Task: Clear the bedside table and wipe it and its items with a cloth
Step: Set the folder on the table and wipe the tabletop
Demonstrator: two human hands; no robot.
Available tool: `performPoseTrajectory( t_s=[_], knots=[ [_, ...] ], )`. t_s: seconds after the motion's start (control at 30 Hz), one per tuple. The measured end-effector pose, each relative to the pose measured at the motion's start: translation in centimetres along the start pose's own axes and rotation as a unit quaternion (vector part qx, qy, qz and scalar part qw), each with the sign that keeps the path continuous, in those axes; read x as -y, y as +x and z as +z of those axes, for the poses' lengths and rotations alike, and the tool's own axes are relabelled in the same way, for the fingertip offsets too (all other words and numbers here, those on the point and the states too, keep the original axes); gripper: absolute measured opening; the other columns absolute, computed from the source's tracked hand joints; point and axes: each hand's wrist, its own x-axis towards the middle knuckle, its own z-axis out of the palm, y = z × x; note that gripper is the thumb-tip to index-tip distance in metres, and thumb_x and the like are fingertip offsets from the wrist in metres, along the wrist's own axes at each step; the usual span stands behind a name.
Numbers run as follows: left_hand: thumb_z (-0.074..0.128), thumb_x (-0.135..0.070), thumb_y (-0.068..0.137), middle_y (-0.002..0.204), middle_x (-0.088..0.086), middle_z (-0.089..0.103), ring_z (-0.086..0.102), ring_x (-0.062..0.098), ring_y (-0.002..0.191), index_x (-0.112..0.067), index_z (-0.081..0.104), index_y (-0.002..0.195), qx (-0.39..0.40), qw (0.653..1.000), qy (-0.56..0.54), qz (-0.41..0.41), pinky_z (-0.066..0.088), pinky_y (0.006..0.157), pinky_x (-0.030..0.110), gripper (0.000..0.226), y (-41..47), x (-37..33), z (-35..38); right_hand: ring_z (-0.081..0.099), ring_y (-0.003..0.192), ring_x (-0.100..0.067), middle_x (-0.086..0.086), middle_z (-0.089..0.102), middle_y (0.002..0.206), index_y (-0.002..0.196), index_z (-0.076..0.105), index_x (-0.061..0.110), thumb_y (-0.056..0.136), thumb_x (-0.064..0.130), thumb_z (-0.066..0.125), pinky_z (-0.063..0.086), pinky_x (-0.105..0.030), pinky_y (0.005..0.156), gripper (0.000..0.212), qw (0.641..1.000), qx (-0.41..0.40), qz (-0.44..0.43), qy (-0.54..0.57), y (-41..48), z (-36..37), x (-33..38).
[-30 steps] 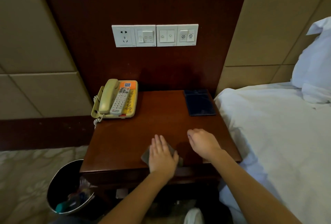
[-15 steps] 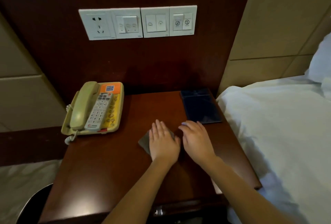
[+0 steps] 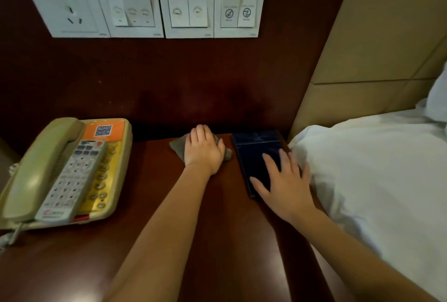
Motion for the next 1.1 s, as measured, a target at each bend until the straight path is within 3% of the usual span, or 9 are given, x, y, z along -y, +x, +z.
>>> performPoseTrajectory(
  t_s=[0.07,0.13,0.27,0.4,0.53,0.67,0.87,0.97,1.1],
  knots=[
    [0.019,-0.042,0.101,0.155,0.019,0.011,0.013,0.031,0.142,0.003,0.006,0.148,0.001,0.999,0.001,-0.033,0.01,0.118,0.039,0.067,-0.5,-0.8,-0.1,0.005,0.145,-0.033,-0.014,0.008,0.158,0.15,0.01,0.026,0.086,0.073,0.023,0.008,-0.056,0.113,0.08,0.997,0.055,0.052,0.032,-0.1,-0.2,-0.2],
    [0.019,-0.042,0.101,0.154,0.02,0.012,0.013,0.032,0.142,0.004,0.008,0.148,0.011,0.999,-0.001,-0.041,0.009,0.118,0.04,0.066,-1.1,-1.6,-0.1,0.008,0.144,-0.035,-0.016,0.009,0.158,0.15,0.011,0.024,0.084,0.076,0.025,0.012,-0.055,0.113,0.085,0.994,0.07,0.071,0.048,-0.2,-0.6,-0.2],
    [0.02,-0.037,0.102,0.155,0.019,0.011,0.009,0.03,0.144,0.003,0.009,0.148,0.024,1.0,-0.009,0.009,0.007,0.119,0.039,0.062,-2.9,-2.5,0.0,0.014,0.142,-0.036,-0.015,0.014,0.156,0.148,0.019,0.024,0.088,0.069,0.033,0.02,-0.056,0.111,0.077,0.991,0.09,0.07,0.067,0.2,-1.4,-0.9],
    [0.019,-0.036,0.102,0.159,0.011,0.007,0.003,0.024,0.146,-0.005,0.008,0.15,0.057,0.995,-0.028,0.071,0.003,0.12,0.036,0.059,-6.1,-3.1,-0.4,0.007,0.145,-0.032,-0.009,0.007,0.159,0.149,0.017,0.032,0.094,0.061,0.033,0.018,-0.055,0.113,0.065,0.985,0.124,0.058,0.101,-0.3,-1.3,-2.5],
    [0.02,-0.039,0.102,0.16,0.007,0.004,-0.001,0.022,0.147,-0.008,0.007,0.152,0.07,0.991,-0.036,0.111,0.002,0.12,0.038,0.06,-11.2,-3.4,-0.3,0.006,0.145,-0.033,-0.006,0.006,0.159,0.149,0.017,0.037,0.095,0.059,0.03,0.015,-0.056,0.113,0.06,0.986,0.111,0.07,0.107,-2.3,-1.2,-3.0],
    [0.023,-0.04,0.101,0.16,0.006,0.002,-0.003,0.024,0.147,-0.011,0.005,0.152,0.069,0.99,-0.03,0.119,0.001,0.119,0.039,0.062,-17.1,-2.9,-0.5,0.011,0.144,-0.032,-0.012,0.015,0.157,0.148,0.024,0.027,0.099,0.05,0.029,0.018,-0.055,0.113,0.054,0.993,0.043,0.072,0.083,-4.9,-1.9,-2.3],
    [0.026,-0.04,0.1,0.16,0.001,0.002,-0.002,0.019,0.147,-0.016,0.005,0.152,0.081,0.982,-0.042,0.168,0.0,0.118,0.033,0.061,-22.5,0.9,-1.5,0.014,0.143,-0.03,-0.014,0.022,0.154,0.142,0.037,0.019,0.101,0.036,0.034,0.015,-0.055,0.114,0.045,0.999,0.014,-0.015,0.024,-10.2,-3.3,1.5],
    [0.032,-0.041,0.099,0.16,-0.002,0.005,0.002,0.018,0.147,-0.02,0.008,0.153,0.067,0.989,-0.057,0.122,0.004,0.118,0.033,0.063,-24.0,7.2,-2.3,0.01,0.145,-0.027,-0.009,0.021,0.155,0.14,0.041,0.02,0.101,0.032,0.033,0.01,-0.054,0.115,0.041,0.994,0.038,-0.104,0.023,-12.6,-4.1,4.2],
    [0.041,-0.037,0.097,0.16,0.002,0.007,0.005,0.022,0.147,-0.018,0.01,0.153,0.052,0.997,-0.06,-0.007,0.008,0.119,0.037,0.067,-26.9,18.3,-4.2,0.009,0.146,-0.022,-0.005,0.022,0.156,0.136,0.048,0.018,0.102,0.026,0.032,0.008,-0.053,0.116,0.038,0.98,0.101,-0.169,0.025,-15.8,-4.5,6.9]
  ],
)
